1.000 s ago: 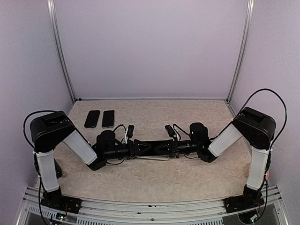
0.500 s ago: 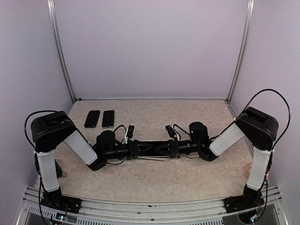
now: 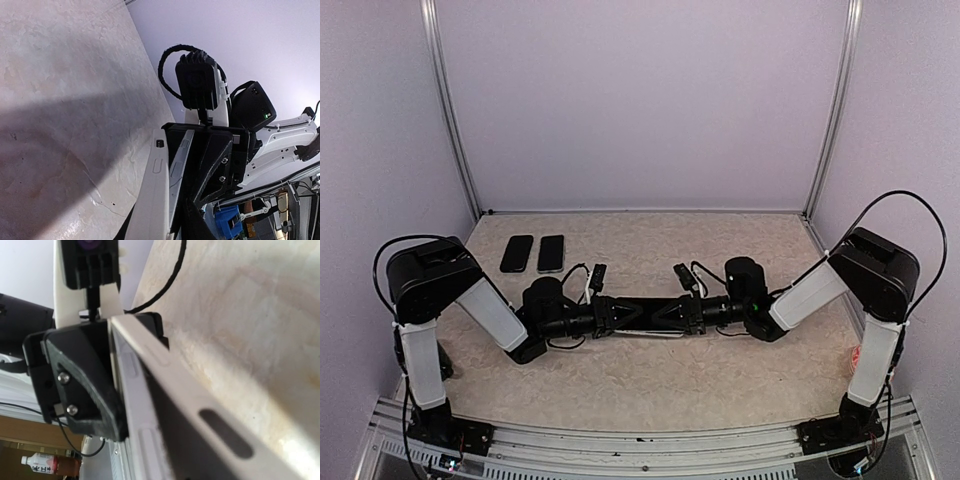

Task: Put the phone into the phone case
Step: Install the phone on the phone case.

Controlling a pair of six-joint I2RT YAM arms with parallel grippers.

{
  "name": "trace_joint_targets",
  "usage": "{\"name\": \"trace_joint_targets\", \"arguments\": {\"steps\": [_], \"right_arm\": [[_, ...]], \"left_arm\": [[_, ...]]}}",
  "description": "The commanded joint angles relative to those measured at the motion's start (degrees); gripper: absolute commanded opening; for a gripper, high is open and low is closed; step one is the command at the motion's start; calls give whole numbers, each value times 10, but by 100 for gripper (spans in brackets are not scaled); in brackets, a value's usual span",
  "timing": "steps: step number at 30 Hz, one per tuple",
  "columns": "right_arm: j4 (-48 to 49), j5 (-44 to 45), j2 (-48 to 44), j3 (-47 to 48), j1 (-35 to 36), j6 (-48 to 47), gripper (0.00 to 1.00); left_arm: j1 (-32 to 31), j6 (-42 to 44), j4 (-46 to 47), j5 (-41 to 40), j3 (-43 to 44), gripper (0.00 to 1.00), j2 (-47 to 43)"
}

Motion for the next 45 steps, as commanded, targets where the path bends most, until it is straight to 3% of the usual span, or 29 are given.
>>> {"name": "trace_joint_targets", "arguments": {"steps": [1, 17, 38, 45], "right_arm": [[-25, 8, -26, 18, -2, -11, 20], [-110, 5, -77, 13, -23, -45, 29], [-156, -10, -130, -25, -61, -71, 32], [-220, 0, -177, -29, -72, -113, 33]], "left_arm": [[-3, 8, 30, 16, 5, 19, 1], [3, 1, 35, 14, -3, 17, 6], [8, -2, 46, 17, -6, 13, 12], [10, -1, 46, 19, -6, 13, 11]]}}
